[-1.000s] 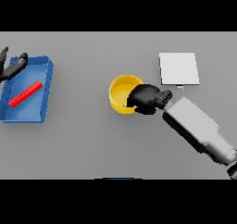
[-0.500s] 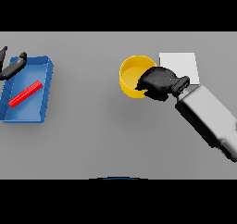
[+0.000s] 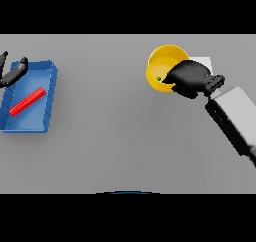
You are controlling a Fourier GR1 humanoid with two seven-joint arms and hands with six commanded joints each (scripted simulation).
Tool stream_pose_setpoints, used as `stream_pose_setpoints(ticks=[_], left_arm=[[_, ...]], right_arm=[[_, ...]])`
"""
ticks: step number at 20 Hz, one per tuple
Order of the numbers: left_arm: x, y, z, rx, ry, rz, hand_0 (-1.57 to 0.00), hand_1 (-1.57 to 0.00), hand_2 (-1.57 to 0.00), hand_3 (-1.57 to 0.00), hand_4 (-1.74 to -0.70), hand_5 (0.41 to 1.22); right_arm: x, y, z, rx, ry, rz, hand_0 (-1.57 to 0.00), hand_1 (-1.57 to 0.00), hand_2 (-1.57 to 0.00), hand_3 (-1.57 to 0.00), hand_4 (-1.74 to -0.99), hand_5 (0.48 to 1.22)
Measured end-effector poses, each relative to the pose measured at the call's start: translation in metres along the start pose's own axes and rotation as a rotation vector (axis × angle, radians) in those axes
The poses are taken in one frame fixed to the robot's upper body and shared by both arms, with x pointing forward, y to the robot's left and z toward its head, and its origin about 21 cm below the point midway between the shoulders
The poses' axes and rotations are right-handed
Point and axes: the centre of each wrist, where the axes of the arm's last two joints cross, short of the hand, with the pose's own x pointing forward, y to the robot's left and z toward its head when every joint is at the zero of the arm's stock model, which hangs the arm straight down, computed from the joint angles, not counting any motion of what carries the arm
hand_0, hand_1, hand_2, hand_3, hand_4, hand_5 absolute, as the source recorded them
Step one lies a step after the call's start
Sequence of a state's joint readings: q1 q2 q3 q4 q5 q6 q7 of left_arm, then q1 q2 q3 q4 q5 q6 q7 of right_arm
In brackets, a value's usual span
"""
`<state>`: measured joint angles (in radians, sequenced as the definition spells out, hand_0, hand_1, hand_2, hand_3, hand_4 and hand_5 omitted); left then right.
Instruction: Pick up the red beaker and tilt it to pour out 1 green nut into yellow bowl. Pick up the yellow bowl and place it on the metallic measuring scale.
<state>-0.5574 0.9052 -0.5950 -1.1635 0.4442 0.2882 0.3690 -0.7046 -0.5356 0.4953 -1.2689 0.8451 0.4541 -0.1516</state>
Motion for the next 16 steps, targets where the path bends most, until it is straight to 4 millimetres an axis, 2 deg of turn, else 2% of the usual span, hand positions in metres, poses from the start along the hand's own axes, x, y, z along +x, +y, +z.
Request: stream_pose_setpoints(ticks=[5, 8, 9, 13, 14, 16], left_arm=[[0.005, 0.002, 0.001, 0.002, 0.017, 0.006, 0.0, 0.0, 0.0, 0.0, -0.74, 0.734], [0.004, 0.002, 0.003, 0.004, 0.024, 0.0, 0.0, 0.0, 0.0, 0.0, -0.73, 0.734], [0.002, -0.002, 0.004, -0.001, 0.02, -0.007, 0.0, 0.0, 0.0, 0.0, -0.72, 0.732], [0.002, 0.006, 0.004, 0.013, 0.026, -0.007, 0.0, 0.0, 0.0, 0.0, -0.72, 0.714], [0.003, 0.0, 0.006, 0.004, 0.025, -0.004, 0.0, 0.0, 0.0, 0.0, -0.73, 0.713], [0.007, 0.001, 0.006, -0.004, 0.03, -0.002, 0.0, 0.0, 0.0, 0.0, -0.73, 0.71]], right_arm=[[-0.035, 0.001, 0.001, -0.027, 0.091, -0.03, -1.57, -1.57, -1.55, -1.15, -1.741, 1.221], [-0.05, 0.014, -0.002, -0.018, 0.15, -0.046, -1.57, -1.57, -1.54, -1.15, -1.741, 1.221], [-0.061, 0.018, 0.0, -0.015, 0.169, -0.054, -1.57, -1.57, -1.52, -1.16, -1.741, 1.221], [-0.078, 0.034, -0.003, -0.004, 0.223, -0.083, -1.57, -1.57, -1.46, -1.27, -1.741, 1.221], [-0.082, 0.037, -0.004, 0.001, 0.243, -0.095, -1.57, -1.57, -1.45, -1.29, -1.741, 1.221], [-0.087, 0.039, -0.008, 0.003, 0.258, -0.119, -1.57, -1.57, -1.43, -1.33, -1.741, 1.221]])
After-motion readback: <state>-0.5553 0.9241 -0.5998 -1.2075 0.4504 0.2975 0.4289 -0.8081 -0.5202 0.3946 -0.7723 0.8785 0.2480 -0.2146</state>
